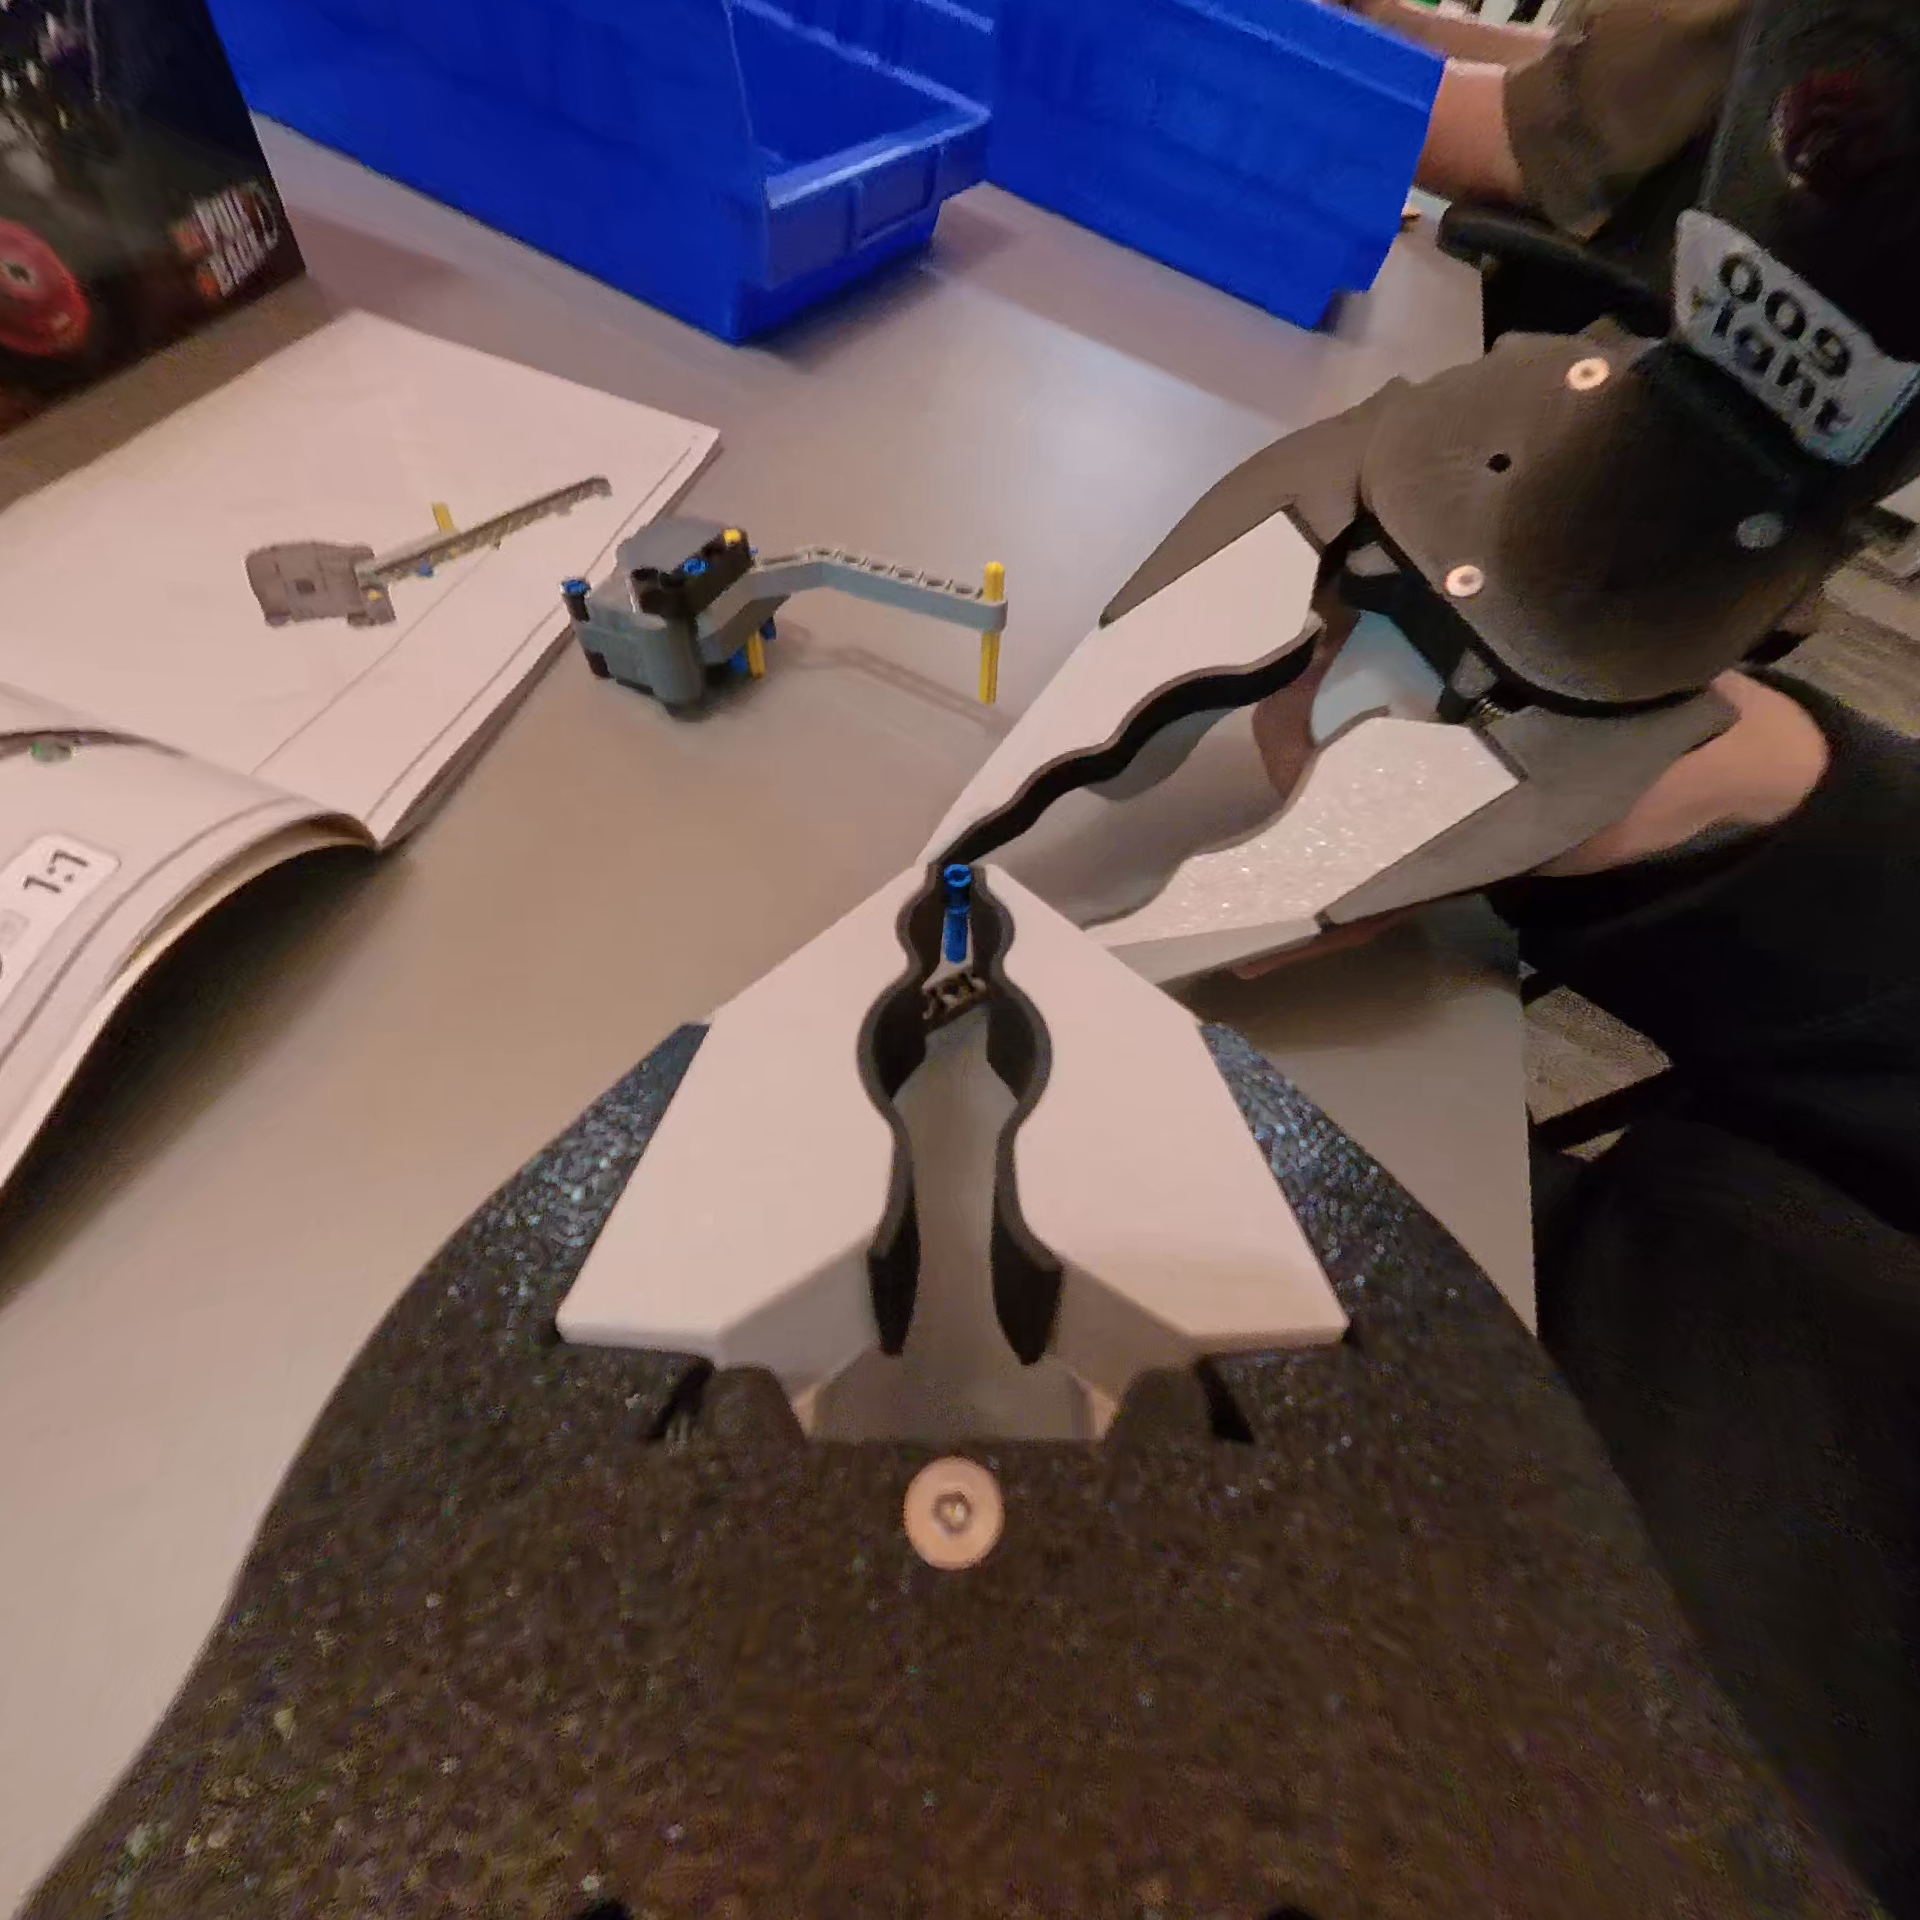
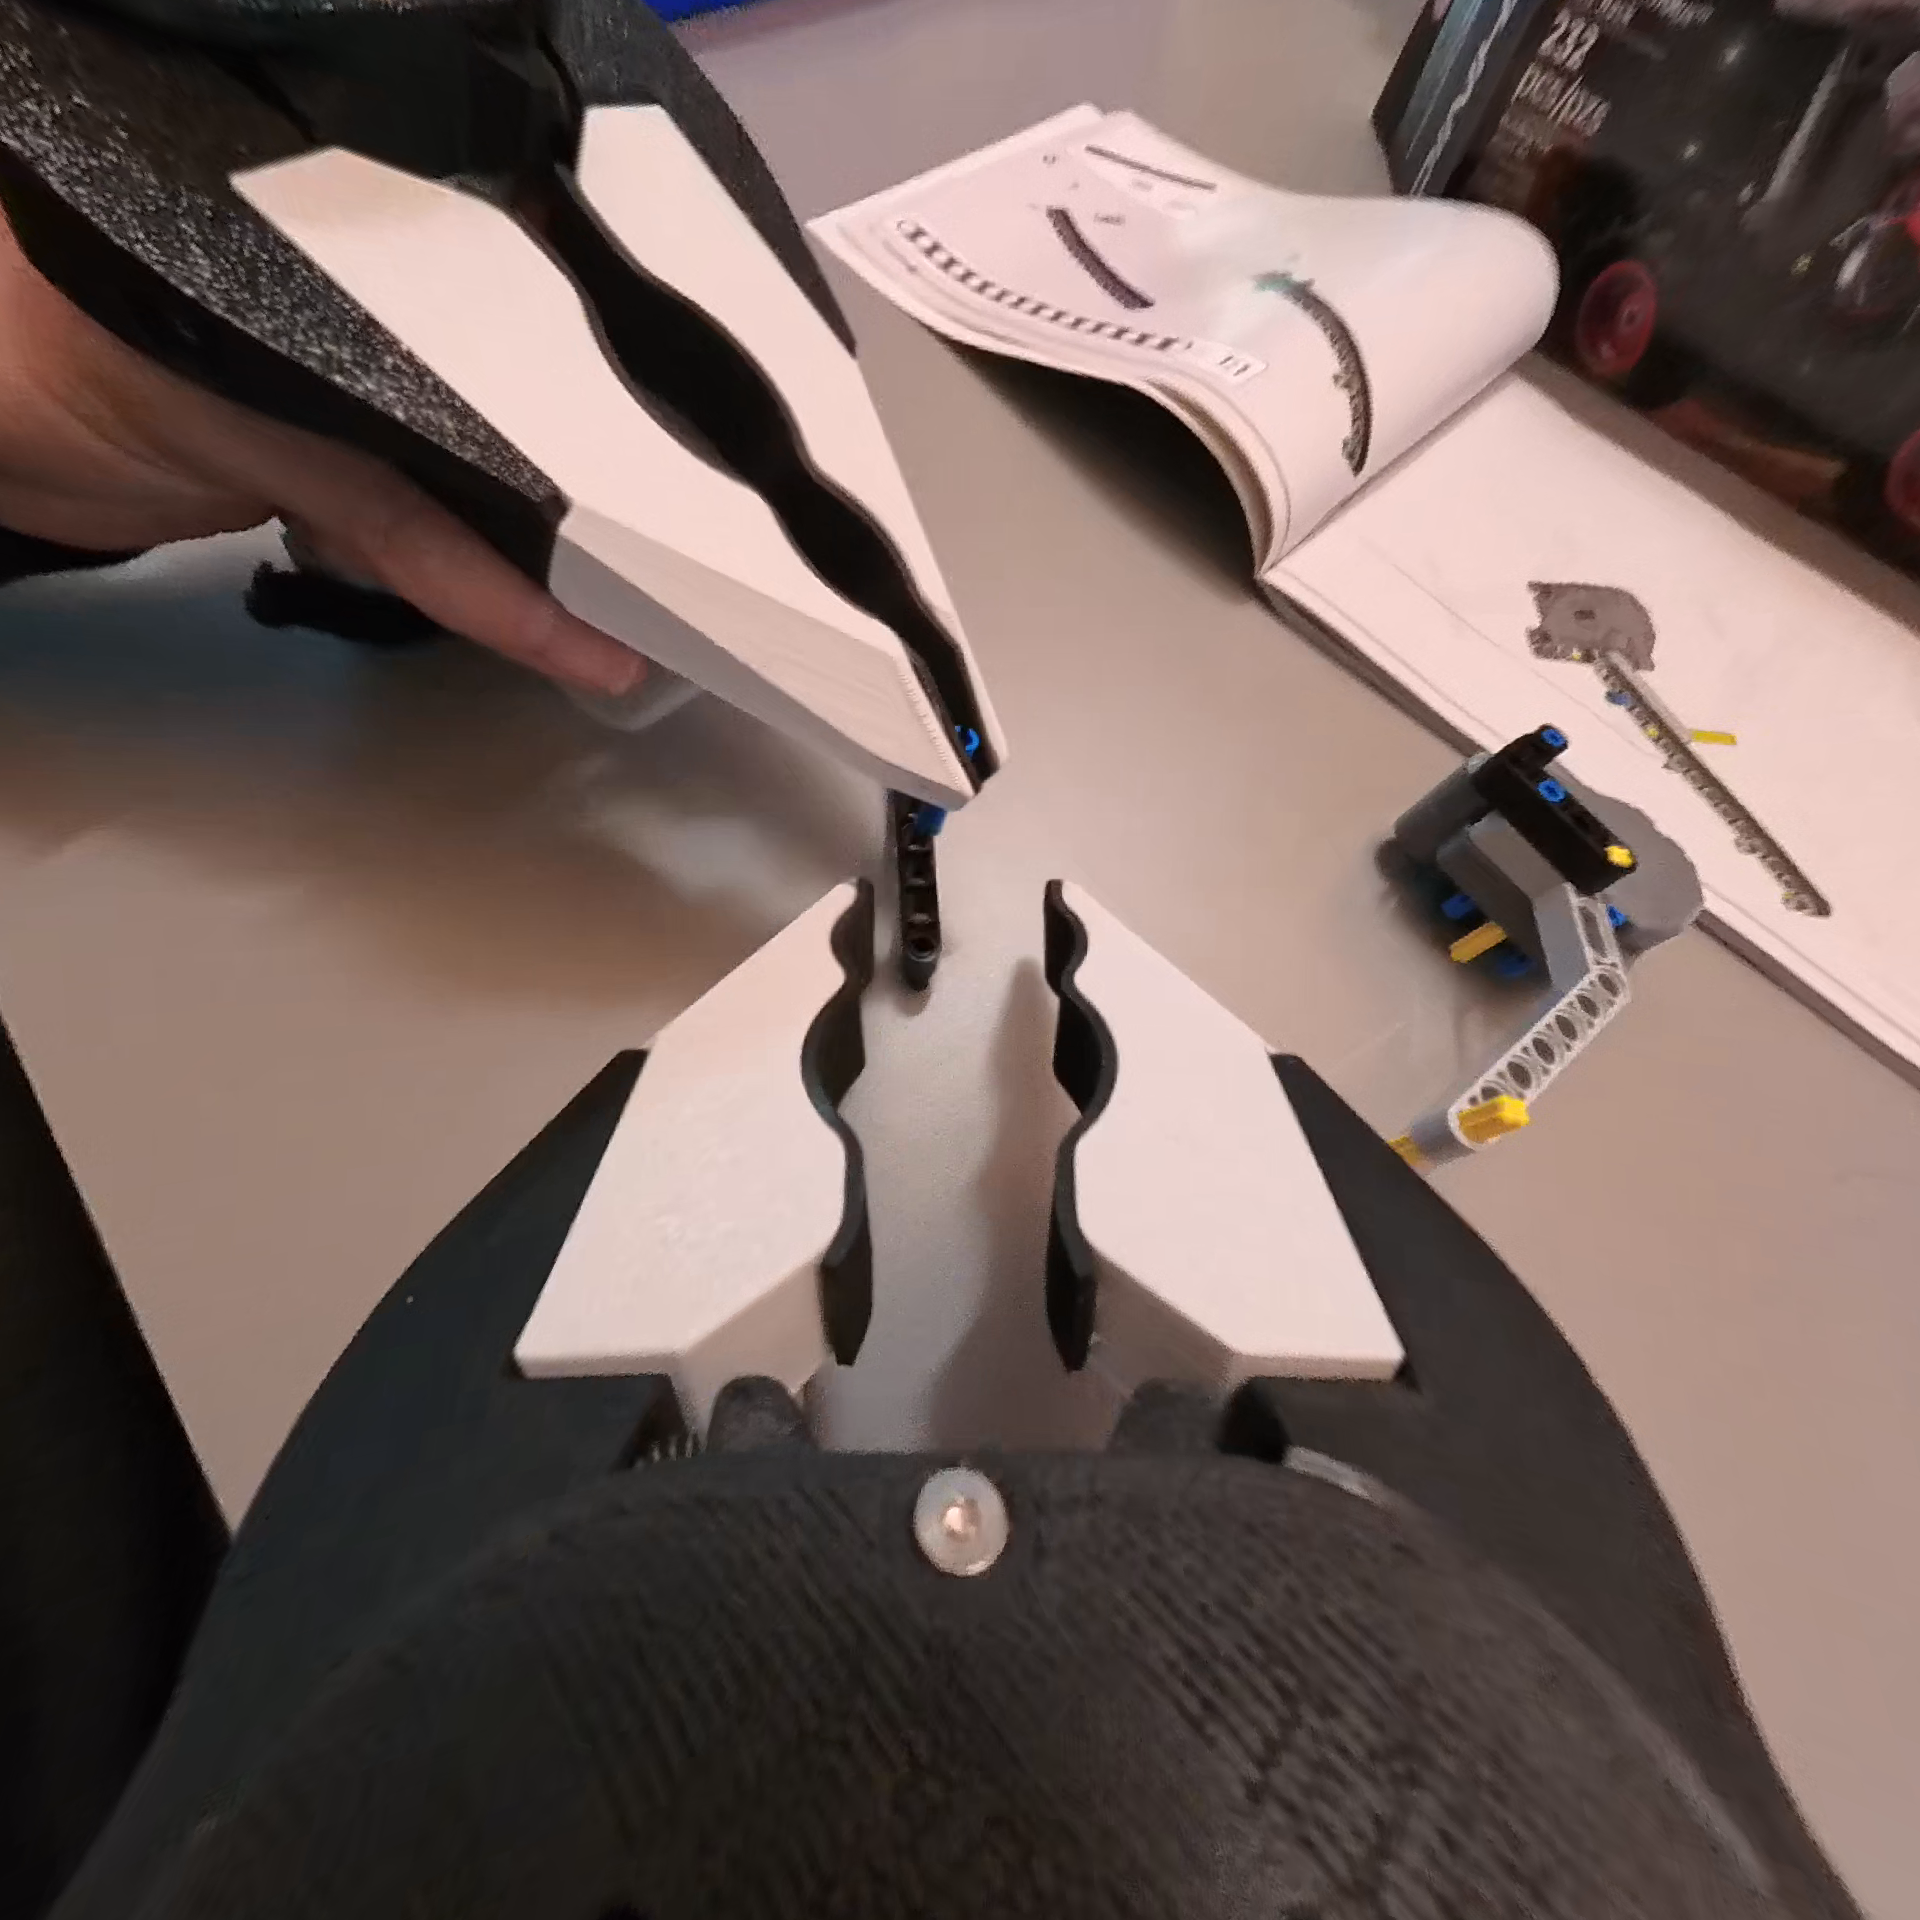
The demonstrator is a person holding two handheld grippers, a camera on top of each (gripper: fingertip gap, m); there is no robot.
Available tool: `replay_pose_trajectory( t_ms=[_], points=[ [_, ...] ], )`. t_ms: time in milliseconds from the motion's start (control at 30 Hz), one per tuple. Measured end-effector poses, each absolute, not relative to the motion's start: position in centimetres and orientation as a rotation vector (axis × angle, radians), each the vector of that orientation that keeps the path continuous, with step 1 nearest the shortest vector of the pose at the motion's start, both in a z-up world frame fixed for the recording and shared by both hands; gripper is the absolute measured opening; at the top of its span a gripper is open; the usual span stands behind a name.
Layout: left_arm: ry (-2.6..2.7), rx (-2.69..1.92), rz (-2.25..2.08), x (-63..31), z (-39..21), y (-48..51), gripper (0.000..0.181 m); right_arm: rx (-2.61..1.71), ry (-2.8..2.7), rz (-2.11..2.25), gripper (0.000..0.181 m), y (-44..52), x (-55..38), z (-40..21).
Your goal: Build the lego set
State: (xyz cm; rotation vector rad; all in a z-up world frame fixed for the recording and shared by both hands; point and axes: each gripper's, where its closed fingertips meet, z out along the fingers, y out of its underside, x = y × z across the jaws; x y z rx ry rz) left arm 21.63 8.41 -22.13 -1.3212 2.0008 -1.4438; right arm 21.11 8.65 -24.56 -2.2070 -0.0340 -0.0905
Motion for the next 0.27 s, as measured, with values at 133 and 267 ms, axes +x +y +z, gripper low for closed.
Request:
replay_pose_trajectory(
  t_ms=[133,267],
  points=[
    [2.013,-1.395,-1.444,21.7,-22.7,8.6,0.001,-2.199,-0.03,-0.036,0.032,9.0,20.4,-24.7],
    [2.02,-1.425,-1.448,21.6,-22.9,8.6,0.002,-2.277,-0.064,-0.08,0.031,9.2,20.2,-26.0]
  ],
)
